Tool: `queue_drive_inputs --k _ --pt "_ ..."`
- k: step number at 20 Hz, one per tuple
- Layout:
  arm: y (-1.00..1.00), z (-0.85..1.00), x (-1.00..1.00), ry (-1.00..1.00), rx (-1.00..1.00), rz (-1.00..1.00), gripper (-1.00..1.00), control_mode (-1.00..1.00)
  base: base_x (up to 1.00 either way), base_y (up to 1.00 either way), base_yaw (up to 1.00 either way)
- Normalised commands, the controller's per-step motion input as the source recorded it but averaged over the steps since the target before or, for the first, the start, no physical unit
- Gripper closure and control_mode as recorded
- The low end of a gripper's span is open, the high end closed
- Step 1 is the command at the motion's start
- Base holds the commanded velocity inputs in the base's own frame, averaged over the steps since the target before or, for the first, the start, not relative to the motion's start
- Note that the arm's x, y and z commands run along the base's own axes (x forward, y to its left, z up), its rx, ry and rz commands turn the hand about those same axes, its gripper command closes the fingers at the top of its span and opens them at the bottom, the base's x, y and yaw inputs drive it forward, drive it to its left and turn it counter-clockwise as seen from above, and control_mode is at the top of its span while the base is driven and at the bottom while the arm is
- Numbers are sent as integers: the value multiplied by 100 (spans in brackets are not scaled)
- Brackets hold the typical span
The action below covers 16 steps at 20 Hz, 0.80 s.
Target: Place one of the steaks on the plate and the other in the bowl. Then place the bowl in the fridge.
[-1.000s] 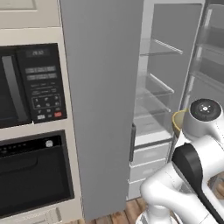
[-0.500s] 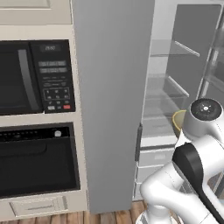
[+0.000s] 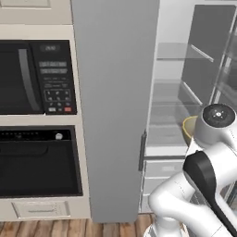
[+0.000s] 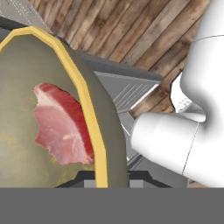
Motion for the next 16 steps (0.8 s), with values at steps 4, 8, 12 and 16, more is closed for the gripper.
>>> queue_drive_inputs --k 4,8,12,16 --pt "0 0 0 0 0 0 100 100 78 11 -1" --pt "0 0 0 0 0 0 100 100 46 1 -23" --pt "0 0 0 0 0 0 100 100 17 0 -26" --pt "0 0 0 0 0 0 100 100 33 26 -21"
